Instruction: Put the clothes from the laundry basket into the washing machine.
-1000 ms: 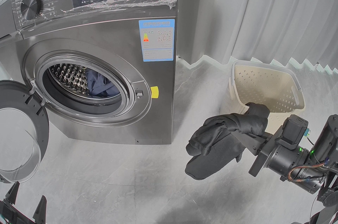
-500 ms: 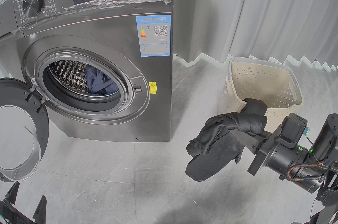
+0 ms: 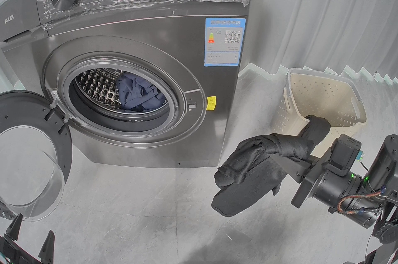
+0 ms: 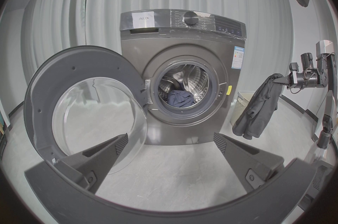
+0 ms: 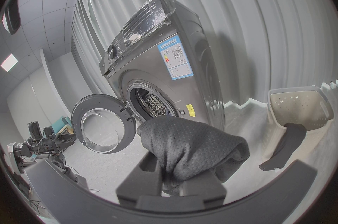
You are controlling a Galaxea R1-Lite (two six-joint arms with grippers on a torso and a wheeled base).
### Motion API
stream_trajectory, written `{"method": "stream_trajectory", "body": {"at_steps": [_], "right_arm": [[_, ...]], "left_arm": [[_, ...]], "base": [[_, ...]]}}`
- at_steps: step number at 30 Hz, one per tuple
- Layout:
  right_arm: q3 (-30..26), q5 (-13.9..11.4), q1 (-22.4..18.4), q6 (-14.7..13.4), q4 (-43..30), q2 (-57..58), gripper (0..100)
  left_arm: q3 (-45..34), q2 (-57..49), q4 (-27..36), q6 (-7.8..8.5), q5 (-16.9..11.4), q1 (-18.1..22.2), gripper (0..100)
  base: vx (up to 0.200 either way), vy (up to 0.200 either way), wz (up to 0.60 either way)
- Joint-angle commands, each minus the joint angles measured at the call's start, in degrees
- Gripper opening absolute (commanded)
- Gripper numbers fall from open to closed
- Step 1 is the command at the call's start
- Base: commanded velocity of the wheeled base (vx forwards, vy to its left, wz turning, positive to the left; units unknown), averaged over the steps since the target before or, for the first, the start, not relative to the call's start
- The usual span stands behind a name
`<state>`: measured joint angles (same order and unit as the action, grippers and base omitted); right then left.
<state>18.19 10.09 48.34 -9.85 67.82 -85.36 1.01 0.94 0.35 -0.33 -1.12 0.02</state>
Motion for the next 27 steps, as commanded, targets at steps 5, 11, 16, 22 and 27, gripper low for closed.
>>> {"method": "stream_trajectory", "body": {"at_steps": [5,11,16,22,27], "right_arm": [[0.1,0.0,-0.1,0.0,0.0,-0.2,0],[0.0,0.0,-0.3,0.0,0.0,-0.1,0],[-0.1,0.0,-0.5,0.0,0.0,-0.2,0],[0.0,0.0,-0.6,0.0,0.0,-0.2,0],[0.1,0.1,-0.7,0.0,0.0,-0.2,0]], "left_arm": [[-0.8,-0.8,0.0,-0.11,0.0,0.1,100],[-0.8,-0.8,0.0,-0.2,0.0,0.1,100],[-0.8,-0.8,0.0,-0.11,0.0,0.1,100],[-0.8,-0.9,0.0,-0.11,0.0,0.1,100],[-0.8,-0.8,0.0,-0.29,0.0,0.1,100]], "base": [[-0.2,0.0,0.0],[-0.167,0.0,0.0],[0.0,0.04,0.0],[0.0,0.2,0.0],[0.0,0.2,0.0]]}}
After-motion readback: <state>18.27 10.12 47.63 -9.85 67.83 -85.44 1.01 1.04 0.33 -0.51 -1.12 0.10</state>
